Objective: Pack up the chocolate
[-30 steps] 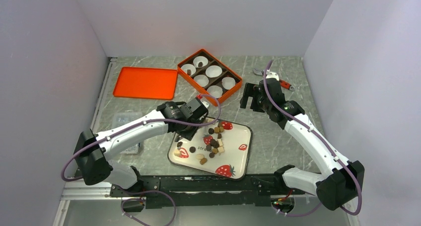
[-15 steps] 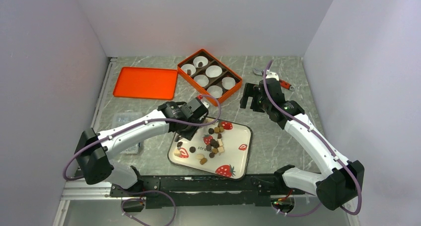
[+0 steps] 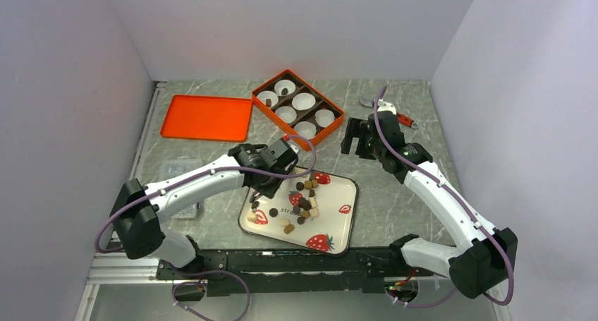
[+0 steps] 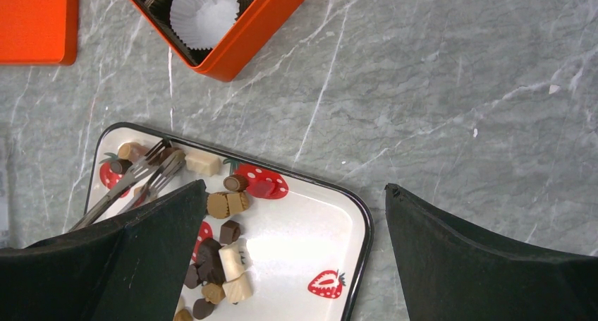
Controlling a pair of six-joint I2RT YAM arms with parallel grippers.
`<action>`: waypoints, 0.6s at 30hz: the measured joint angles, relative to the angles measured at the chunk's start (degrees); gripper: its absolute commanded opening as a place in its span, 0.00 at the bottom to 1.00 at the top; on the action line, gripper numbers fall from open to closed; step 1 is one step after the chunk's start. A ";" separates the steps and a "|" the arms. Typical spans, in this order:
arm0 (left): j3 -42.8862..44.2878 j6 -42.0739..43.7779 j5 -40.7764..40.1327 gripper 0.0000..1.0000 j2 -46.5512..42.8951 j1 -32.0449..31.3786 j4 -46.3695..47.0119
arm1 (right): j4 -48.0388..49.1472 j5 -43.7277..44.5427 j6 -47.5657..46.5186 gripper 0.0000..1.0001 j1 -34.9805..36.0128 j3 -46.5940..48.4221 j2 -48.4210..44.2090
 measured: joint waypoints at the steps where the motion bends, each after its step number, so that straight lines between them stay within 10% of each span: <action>1: 0.00 0.00 0.00 0.34 0.00 0.00 -0.04 | 0.00 0.00 0.00 1.00 0.00 0.00 0.00; 18: 3.69 0.09 -2.01 0.32 -5.11 0.04 -4.66 | 0.00 -0.04 0.02 1.00 -0.02 0.00 0.00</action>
